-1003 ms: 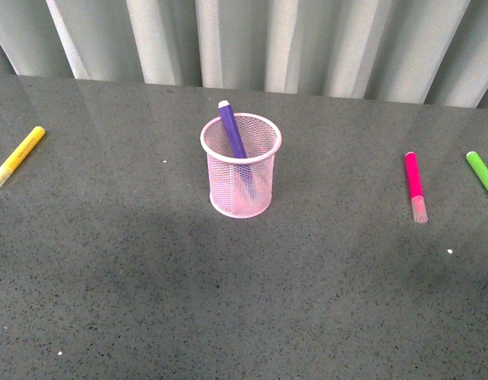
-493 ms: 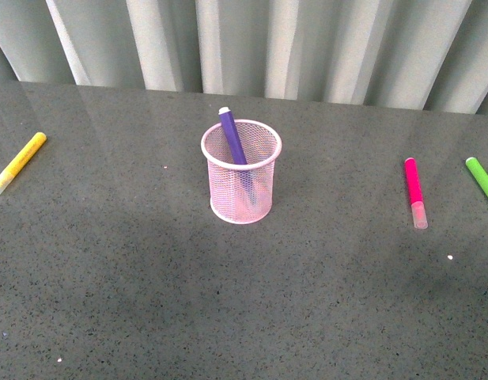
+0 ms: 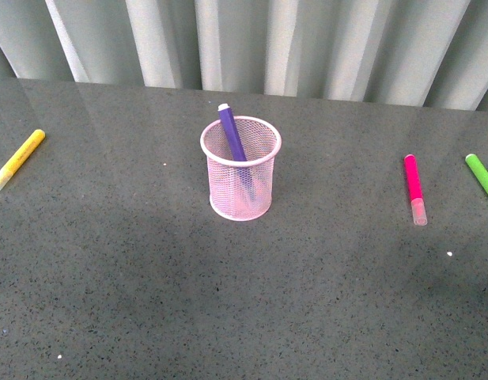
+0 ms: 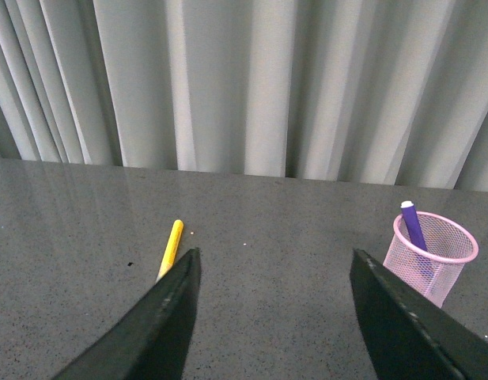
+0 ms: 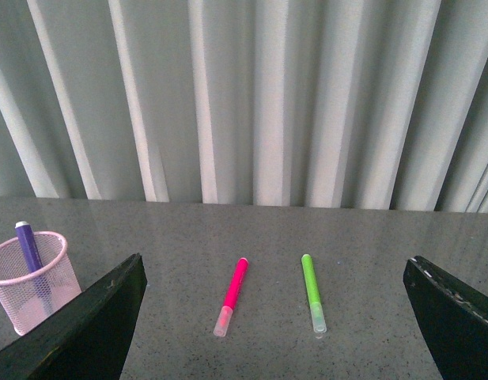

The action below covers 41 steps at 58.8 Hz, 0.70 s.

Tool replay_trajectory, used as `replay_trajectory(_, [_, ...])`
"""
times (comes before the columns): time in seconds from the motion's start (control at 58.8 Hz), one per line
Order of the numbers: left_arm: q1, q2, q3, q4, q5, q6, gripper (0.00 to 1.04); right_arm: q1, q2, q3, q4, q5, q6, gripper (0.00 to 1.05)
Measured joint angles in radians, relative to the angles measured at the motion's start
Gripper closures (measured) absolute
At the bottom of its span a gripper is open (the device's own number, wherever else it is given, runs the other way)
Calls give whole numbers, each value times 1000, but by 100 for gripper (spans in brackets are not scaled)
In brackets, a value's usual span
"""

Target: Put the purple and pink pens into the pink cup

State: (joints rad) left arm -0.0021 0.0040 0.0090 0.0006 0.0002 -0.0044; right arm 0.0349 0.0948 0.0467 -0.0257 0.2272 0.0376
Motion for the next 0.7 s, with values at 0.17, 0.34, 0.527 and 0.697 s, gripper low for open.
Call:
replay_trajectory(0.17, [0,0,0,0,-1,0,12,-157,502,114,247,48,27,7])
replay_trajectory(0.34, [0,-1,0,0,-2,0,7,-172,989,320,296,-78,22,7])
replay_trajectory(0.527, [0,-1,0,0,0,0,7,-97,1353,575,202,-124,39,7])
replay_trajectory(0.697, [0,-1,0,0,-1,0,7,-52,1518,742,127,-158,83,7])
